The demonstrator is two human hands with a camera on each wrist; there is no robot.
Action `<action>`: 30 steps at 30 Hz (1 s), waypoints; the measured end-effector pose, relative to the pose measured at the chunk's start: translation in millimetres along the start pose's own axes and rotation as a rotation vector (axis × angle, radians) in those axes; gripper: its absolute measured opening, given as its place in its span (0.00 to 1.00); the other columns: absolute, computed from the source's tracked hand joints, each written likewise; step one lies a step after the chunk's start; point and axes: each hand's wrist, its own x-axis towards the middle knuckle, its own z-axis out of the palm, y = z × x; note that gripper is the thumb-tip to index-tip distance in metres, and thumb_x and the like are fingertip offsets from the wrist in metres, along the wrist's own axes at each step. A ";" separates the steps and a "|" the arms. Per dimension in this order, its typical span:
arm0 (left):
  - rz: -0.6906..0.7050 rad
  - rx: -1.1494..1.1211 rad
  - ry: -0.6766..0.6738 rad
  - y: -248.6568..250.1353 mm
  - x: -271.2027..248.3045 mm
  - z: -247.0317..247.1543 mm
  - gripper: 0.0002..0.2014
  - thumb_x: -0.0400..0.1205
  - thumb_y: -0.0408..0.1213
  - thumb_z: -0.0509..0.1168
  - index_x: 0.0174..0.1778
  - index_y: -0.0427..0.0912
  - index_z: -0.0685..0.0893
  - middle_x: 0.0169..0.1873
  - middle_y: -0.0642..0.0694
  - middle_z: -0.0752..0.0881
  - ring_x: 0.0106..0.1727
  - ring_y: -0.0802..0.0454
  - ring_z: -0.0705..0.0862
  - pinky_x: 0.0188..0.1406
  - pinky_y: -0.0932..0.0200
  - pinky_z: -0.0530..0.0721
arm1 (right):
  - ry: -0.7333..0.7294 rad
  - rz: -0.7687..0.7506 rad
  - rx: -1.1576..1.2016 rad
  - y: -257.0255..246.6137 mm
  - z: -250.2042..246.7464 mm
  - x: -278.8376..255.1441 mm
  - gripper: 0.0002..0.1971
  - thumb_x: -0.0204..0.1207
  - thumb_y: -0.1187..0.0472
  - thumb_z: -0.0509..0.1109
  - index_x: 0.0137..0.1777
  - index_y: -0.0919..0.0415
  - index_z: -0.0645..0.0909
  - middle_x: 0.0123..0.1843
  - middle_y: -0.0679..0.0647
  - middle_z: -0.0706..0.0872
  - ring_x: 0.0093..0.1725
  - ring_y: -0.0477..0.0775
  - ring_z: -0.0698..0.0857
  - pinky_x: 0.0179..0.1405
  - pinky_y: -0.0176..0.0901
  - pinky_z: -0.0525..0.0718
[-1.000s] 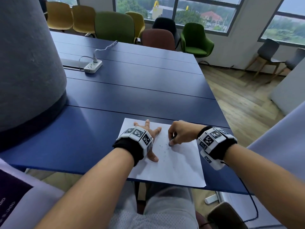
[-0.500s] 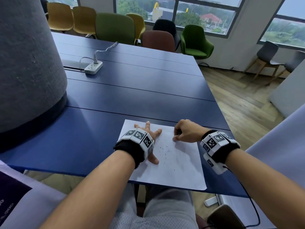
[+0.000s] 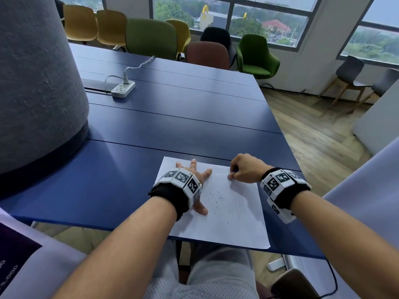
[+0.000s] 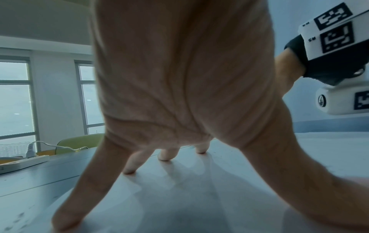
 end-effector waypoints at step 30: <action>-0.011 0.041 0.005 -0.8 4.1 1.6 0.67 0.61 0.66 0.78 0.83 0.65 0.34 0.84 0.42 0.31 0.82 0.21 0.40 0.76 0.25 0.63 | -0.138 -0.164 -0.045 -11.5 9.5 -20.5 0.03 0.76 0.54 0.70 0.43 0.52 0.81 0.45 0.49 0.86 0.45 0.53 0.83 0.47 0.50 0.84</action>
